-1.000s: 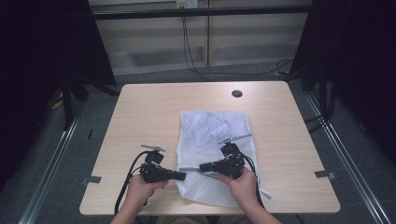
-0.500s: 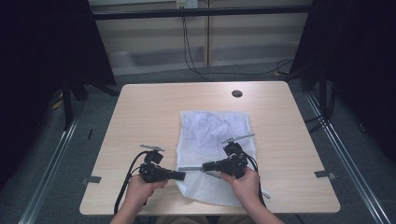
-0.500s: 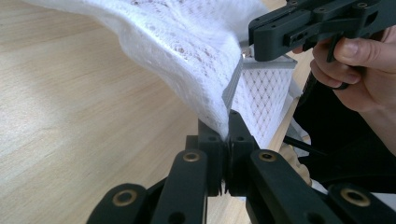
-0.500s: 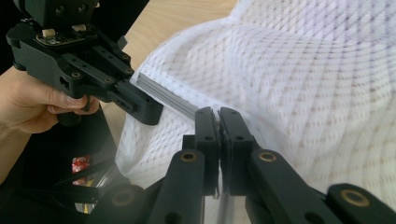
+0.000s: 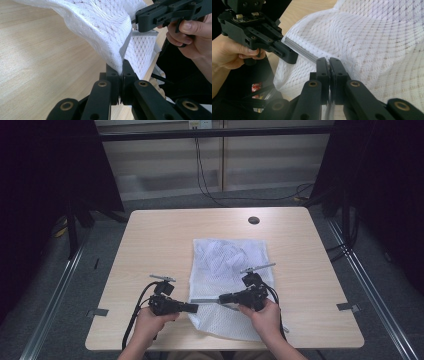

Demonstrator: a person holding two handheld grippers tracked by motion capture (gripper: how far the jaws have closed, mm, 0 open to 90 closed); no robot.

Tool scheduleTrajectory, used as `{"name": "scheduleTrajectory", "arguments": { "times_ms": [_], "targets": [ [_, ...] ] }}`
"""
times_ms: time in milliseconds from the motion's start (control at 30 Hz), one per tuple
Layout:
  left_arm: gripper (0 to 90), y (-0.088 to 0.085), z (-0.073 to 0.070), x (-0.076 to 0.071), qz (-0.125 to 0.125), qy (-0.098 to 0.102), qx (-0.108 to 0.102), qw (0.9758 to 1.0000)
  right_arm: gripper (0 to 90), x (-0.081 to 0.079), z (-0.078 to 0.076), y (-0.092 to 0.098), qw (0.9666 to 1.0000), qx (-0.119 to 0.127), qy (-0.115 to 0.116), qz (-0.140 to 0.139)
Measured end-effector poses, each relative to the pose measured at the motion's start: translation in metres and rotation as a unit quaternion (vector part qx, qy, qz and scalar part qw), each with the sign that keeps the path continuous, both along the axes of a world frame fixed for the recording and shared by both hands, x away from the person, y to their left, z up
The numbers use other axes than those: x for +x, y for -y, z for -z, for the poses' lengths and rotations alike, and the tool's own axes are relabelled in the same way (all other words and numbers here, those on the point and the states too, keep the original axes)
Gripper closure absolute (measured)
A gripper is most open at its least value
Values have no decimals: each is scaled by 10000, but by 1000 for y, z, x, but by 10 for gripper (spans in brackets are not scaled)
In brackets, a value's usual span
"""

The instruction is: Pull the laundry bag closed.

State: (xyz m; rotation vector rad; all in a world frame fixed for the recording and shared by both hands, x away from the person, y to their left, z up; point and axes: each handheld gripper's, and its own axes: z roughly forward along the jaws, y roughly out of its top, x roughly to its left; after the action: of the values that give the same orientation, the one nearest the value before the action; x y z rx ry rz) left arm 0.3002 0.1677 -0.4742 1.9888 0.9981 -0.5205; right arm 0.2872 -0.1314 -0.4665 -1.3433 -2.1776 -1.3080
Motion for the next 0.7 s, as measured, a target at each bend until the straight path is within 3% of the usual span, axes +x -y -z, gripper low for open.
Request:
{"name": "scheduleTrajectory", "arguments": {
  "times_ms": [700],
  "targets": [
    [881,-3,-1,1,-43,-27,-26,10000,870,-1,0,5,10000,-7,-2,59]
  ]
}}
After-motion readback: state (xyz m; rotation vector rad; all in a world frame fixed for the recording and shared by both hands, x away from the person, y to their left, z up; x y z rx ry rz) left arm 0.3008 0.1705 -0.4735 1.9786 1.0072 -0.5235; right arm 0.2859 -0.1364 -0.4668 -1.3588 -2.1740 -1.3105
